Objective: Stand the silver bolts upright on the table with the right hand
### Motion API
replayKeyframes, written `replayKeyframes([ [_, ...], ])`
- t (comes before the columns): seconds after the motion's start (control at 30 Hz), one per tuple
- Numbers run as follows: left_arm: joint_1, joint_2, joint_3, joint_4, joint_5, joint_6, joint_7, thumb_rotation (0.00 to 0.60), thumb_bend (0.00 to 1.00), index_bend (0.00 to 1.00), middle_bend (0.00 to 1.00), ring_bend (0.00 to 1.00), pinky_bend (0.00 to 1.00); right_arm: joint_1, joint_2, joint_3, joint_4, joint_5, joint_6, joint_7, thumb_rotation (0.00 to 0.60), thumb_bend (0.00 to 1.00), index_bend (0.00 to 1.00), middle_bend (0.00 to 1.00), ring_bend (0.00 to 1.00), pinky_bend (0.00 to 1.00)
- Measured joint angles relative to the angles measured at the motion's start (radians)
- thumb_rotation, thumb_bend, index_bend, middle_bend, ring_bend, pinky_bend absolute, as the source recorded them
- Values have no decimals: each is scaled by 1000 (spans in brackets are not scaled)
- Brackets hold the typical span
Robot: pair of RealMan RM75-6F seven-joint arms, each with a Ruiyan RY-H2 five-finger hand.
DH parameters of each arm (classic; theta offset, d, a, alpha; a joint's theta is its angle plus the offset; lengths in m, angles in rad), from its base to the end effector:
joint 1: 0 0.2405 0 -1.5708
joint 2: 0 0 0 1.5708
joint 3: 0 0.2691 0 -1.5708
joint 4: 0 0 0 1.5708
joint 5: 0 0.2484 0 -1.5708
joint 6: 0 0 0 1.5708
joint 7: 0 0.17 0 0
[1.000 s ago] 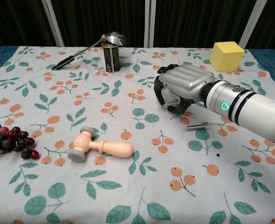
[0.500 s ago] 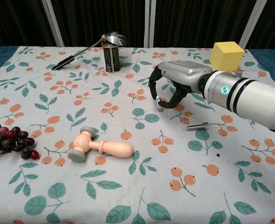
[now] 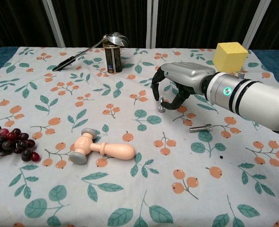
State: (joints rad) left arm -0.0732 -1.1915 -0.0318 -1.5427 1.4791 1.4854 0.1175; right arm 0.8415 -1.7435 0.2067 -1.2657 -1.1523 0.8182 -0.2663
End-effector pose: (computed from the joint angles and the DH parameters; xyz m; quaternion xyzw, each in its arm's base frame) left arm -0.3524 0.2032 0.1100 -0.6097 -0.3669 -0.3423 0.6135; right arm -0.1119 -0.3941 -0.1306 0.7747 -0.3817 0.3648 0.3479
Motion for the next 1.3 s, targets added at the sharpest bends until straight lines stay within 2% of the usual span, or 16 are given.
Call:
replayKeyframes([
  [0.33, 5, 1, 4, -4, 2, 5, -6, 600, 0, 231, 127, 1, 0, 1, 0, -6, -2, 3, 11, -7, 600, 306, 452, 232, 0, 0],
  [0.5, 6, 1, 3, -4, 4, 8, -4, 600, 0, 231, 127, 2, 0, -2, 17, -11, -26, -7, 20, -10, 600, 309, 378, 209, 0, 0],
  [0.73, 4, 1, 2, -1, 7, 7, -7, 600, 0, 231, 127, 1, 0, -36, 133, -10, -139, -35, 87, -18, 600, 309, 358, 209, 0, 0],
  [0.83, 3, 0, 2, -3, 11, 10, -3, 600, 0, 231, 127, 1, 0, -45, 179, 5, -150, -10, 101, -31, 600, 238, 356, 210, 0, 0],
  [0.97, 4, 3, 2, -11, 12, 11, 4, 600, 0, 232, 127, 1, 0, -33, 181, 19, -103, 53, 82, -83, 600, 177, 389, 210, 0, 0],
  [1.3, 10, 10, 3, -30, 5, 15, 22, 600, 0, 232, 127, 1, 0, 45, 84, -5, 85, 150, 7, -260, 600, 181, 448, 211, 0, 0],
])
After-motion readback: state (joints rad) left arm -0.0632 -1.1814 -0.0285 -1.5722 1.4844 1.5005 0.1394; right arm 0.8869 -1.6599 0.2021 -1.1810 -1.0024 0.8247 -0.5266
